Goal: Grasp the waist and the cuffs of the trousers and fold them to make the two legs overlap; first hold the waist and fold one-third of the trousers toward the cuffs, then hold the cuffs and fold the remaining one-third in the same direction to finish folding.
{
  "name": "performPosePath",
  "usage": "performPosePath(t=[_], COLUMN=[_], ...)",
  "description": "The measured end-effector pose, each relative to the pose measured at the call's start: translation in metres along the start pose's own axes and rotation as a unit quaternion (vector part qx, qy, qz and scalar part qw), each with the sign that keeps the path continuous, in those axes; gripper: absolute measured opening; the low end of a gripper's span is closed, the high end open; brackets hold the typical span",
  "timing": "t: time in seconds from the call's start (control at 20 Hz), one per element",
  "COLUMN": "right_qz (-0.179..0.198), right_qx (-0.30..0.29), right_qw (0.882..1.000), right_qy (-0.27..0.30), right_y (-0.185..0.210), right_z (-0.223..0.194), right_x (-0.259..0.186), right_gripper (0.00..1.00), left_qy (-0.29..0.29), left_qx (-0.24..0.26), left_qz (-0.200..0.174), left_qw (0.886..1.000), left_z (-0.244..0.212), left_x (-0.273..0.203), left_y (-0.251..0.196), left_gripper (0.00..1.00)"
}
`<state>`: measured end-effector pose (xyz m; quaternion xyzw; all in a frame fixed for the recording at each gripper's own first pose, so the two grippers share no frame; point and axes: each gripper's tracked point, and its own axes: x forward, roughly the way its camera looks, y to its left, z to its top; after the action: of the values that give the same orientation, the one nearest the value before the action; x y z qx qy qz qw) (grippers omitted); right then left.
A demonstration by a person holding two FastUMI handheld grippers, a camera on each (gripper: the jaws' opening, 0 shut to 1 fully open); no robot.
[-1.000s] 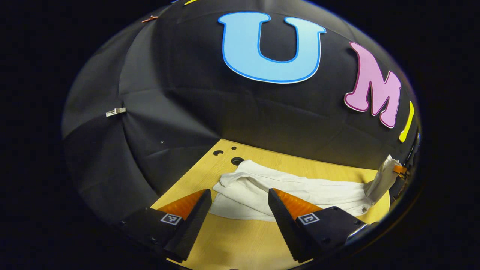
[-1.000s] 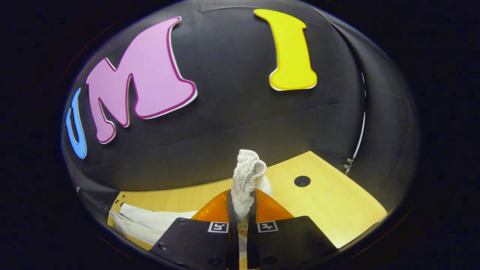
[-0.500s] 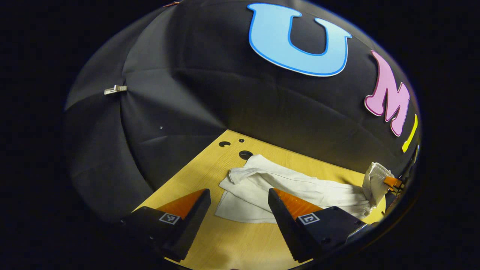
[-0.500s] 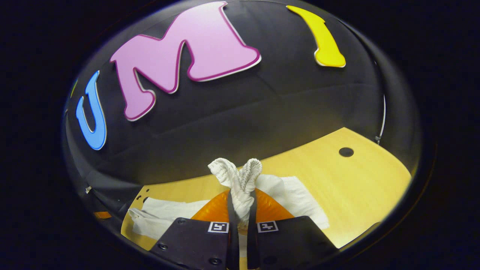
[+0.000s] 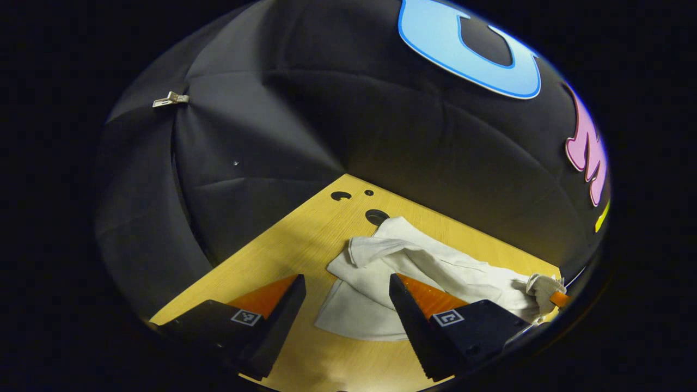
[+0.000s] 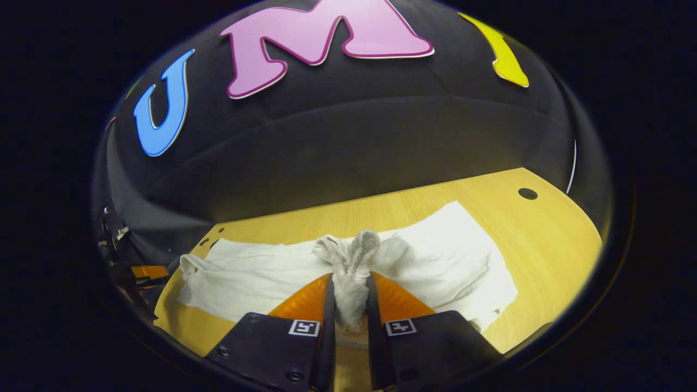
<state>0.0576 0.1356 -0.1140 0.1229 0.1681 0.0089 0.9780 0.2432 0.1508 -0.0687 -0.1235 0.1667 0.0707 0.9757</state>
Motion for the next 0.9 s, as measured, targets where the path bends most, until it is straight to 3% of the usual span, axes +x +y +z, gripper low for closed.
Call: performPosePath(t=[0.1, 0.15, 0.2, 0.25, 0.35, 0.4, 0.5, 0.55, 0.9], right_qz=[0.015, 0.02, 0.025, 0.023, 0.022, 0.02, 0.011, 0.002, -0.062], right_qx=[-0.004, -0.009, -0.015, -0.024, -0.033, -0.035, -0.04, -0.047, -0.059], right_qw=[1.0, 1.0, 1.0, 0.999, 0.999, 0.999, 0.999, 0.999, 0.993], right_qy=[0.008, 0.01, 0.012, 0.015, 0.015, 0.014, 0.018, 0.024, 0.076], right_y=[0.011, 0.014, 0.016, 0.017, 0.015, 0.013, 0.003, -0.005, -0.06], right_z=[-0.007, -0.009, -0.01, -0.011, -0.014, -0.015, -0.02, -0.024, -0.048], right_x=[-0.01, -0.017, -0.023, -0.03, -0.047, -0.059, -0.084, -0.098, -0.216], right_gripper=[0.41, 0.35, 0.5, 0.5, 0.6, 0.76, 0.85, 0.98, 0.99], left_qy=[0.004, 0.008, 0.014, 0.022, 0.026, 0.027, 0.025, 0.027, 0.063], left_qx=[0.011, 0.018, 0.024, 0.026, 0.029, 0.029, 0.032, 0.04, 0.124], left_qz=[0.006, 0.011, 0.014, 0.016, 0.021, 0.021, 0.023, 0.023, 0.045], left_qw=[1.0, 1.0, 1.0, 0.999, 0.999, 0.999, 0.999, 0.999, 0.989], left_z=[-0.002, -0.004, -0.007, -0.01, -0.011, -0.011, -0.012, -0.014, -0.022], left_x=[0.002, 0.005, 0.007, 0.007, 0.008, 0.009, 0.013, 0.014, 0.008], left_y=[0.003, 0.006, 0.008, 0.009, 0.01, 0.011, 0.01, 0.01, 0.025], left_gripper=[0.98, 0.98, 0.98, 0.98, 0.98, 0.98, 0.98, 0.98, 1.0])
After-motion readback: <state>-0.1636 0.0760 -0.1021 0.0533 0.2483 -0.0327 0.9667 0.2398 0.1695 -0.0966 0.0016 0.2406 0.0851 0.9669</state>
